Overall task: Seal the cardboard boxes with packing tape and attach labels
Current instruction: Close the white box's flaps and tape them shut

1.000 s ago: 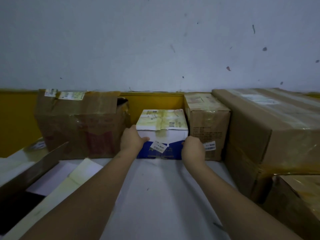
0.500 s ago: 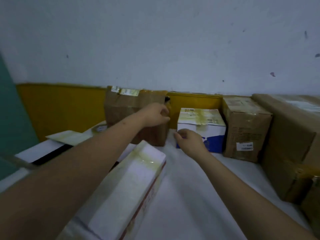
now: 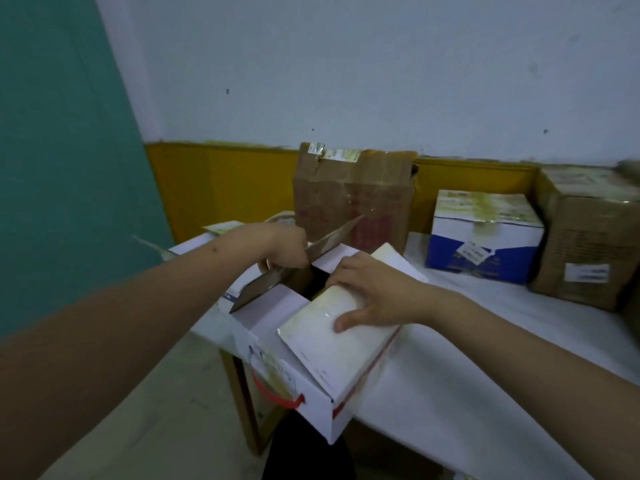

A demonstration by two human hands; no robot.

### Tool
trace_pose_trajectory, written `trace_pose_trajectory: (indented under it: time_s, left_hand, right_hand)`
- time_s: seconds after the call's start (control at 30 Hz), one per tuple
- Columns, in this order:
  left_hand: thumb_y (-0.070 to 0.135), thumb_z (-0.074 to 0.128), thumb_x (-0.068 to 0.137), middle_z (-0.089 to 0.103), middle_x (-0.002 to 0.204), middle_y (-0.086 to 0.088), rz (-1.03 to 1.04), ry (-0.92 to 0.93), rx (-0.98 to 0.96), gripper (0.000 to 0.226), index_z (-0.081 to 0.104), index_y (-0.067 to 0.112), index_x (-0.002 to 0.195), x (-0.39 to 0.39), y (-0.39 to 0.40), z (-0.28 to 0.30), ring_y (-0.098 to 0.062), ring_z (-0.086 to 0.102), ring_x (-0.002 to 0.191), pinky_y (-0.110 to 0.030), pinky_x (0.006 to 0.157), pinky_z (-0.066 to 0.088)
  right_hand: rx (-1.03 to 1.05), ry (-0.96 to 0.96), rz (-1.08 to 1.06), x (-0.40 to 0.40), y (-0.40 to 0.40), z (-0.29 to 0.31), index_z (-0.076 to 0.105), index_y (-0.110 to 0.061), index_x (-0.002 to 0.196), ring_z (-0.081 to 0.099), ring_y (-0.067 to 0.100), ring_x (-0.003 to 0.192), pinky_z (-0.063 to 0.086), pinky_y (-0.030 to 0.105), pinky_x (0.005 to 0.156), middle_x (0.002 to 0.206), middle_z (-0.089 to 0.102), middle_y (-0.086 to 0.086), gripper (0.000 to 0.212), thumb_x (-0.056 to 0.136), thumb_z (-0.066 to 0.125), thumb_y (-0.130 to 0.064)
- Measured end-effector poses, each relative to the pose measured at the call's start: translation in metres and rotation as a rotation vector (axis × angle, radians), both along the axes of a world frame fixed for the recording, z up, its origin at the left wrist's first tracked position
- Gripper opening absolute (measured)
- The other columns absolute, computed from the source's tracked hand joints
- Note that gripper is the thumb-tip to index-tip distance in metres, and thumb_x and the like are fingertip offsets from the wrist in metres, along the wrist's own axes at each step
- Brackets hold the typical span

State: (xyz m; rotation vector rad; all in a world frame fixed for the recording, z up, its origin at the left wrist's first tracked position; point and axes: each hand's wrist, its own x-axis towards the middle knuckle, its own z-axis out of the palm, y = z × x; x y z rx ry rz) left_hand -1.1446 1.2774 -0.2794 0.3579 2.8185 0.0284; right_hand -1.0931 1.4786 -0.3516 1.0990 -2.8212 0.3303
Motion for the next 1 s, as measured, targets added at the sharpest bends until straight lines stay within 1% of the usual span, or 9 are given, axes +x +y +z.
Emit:
trace_pose_trajectory:
  time_s: [0.13, 0.27, 0.4, 0.5, 0.6, 0.73, 0.9, 0.93, 1.0]
  left_hand:
    - [0.031, 0.053, 0.102, 0.06, 0.095, -0.005, -0.098, 0.198, 0.037, 0.026, 0.065, 0.011, 0.111, -0.011, 0.017, 0.002, -0.024, 0.057, 0.084, -0.031, 0.065, 0.043]
    - [0.035, 0.051, 0.104, 0.062, 0.083, -0.005, -0.166, 0.283, 0.254, 0.029, 0.068, 0.012, 0.1, -0.026, 0.039, 0.003, -0.018, 0.054, 0.073, -0.032, 0.06, 0.037]
    - [0.032, 0.058, 0.101, 0.064, 0.083, 0.007, -0.349, 0.328, 0.404, 0.017, 0.07, 0.02, 0.099, -0.029, 0.082, 0.005, -0.012, 0.059, 0.076, -0.029, 0.062, 0.041]
    - [0.028, 0.064, 0.097, 0.068, 0.097, 0.016, -0.431, 0.241, 0.497, 0.013, 0.073, 0.027, 0.107, -0.026, 0.107, 0.003, -0.001, 0.063, 0.089, -0.021, 0.073, 0.048]
    - [0.024, 0.062, 0.098, 0.069, 0.108, 0.014, -0.429, 0.202, 0.437, 0.02, 0.071, 0.029, 0.115, -0.031, 0.109, -0.007, -0.001, 0.063, 0.094, -0.019, 0.077, 0.049]
    - [0.021, 0.063, 0.097, 0.066, 0.118, 0.007, -0.342, 0.309, 0.508, 0.027, 0.068, 0.027, 0.123, -0.035, 0.101, -0.021, -0.009, 0.059, 0.103, -0.025, 0.085, 0.047]
    - [0.026, 0.06, 0.099, 0.064, 0.104, 0.009, -0.335, 0.6, 0.685, 0.012, 0.069, 0.03, 0.106, -0.016, 0.105, -0.03, -0.007, 0.059, 0.093, -0.028, 0.084, 0.052]
    - [0.03, 0.058, 0.1, 0.064, 0.101, 0.01, -0.345, 0.602, 0.77, 0.011, 0.069, 0.03, 0.104, -0.008, 0.109, -0.028, -0.005, 0.06, 0.091, -0.026, 0.082, 0.052]
    - [0.043, 0.054, 0.099, 0.067, 0.099, 0.012, -0.383, 0.368, 0.878, 0.02, 0.069, 0.031, 0.105, 0.011, 0.117, -0.023, -0.004, 0.062, 0.09, -0.025, 0.079, 0.053]
  right_hand:
    - [-0.011, 0.089, -0.097, 0.007, 0.033, 0.03, 0.056, -0.034, 0.107, 0.04, 0.005, 0.098, 0.035, 0.023, 0.081, 0.099, 0.046, -0.02, 0.047, 0.076, 0.069, -0.067]
    - [-0.07, 0.156, -0.163, 0.023, 0.079, 0.042, 0.058, -0.038, 0.095, 0.043, 0.004, 0.089, 0.033, 0.025, 0.074, 0.092, 0.047, -0.019, 0.03, 0.079, 0.068, -0.061]
    - [-0.181, 0.186, -0.195, 0.038, 0.109, 0.051, 0.069, -0.029, 0.102, 0.048, -0.006, 0.09, 0.038, 0.014, 0.074, 0.091, 0.052, -0.022, 0.034, 0.082, 0.068, -0.056]
    - [-0.186, 0.163, -0.285, 0.048, 0.124, 0.054, 0.062, -0.038, 0.098, 0.052, 0.002, 0.09, 0.045, 0.027, 0.075, 0.096, 0.056, -0.018, 0.023, 0.084, 0.065, -0.057]
    - [-0.2, 0.106, -0.354, 0.053, 0.142, 0.048, 0.064, -0.037, 0.098, 0.054, 0.003, 0.089, 0.046, 0.03, 0.077, 0.094, 0.058, -0.018, 0.017, 0.089, 0.062, -0.051]
    - [-0.193, -0.001, -0.4, 0.053, 0.155, 0.042, 0.069, -0.027, 0.116, 0.056, 0.005, 0.1, 0.043, 0.025, 0.088, 0.107, 0.061, -0.014, 0.023, 0.096, 0.061, -0.035]
    - [-0.082, -0.089, -0.659, 0.062, 0.211, 0.059, 0.067, -0.035, 0.111, 0.058, 0.004, 0.102, 0.048, 0.027, 0.087, 0.109, 0.063, -0.019, 0.031, 0.084, 0.072, -0.051]
    - [-0.118, -0.126, -0.702, 0.065, 0.224, 0.059, 0.066, -0.034, 0.11, 0.058, 0.006, 0.103, 0.047, 0.026, 0.086, 0.108, 0.063, -0.018, 0.029, 0.085, 0.073, -0.048]
    - [-0.185, -0.137, -0.752, 0.071, 0.24, 0.053, 0.065, -0.029, 0.112, 0.057, 0.01, 0.106, 0.044, 0.026, 0.086, 0.111, 0.062, -0.012, 0.029, 0.086, 0.074, -0.039]
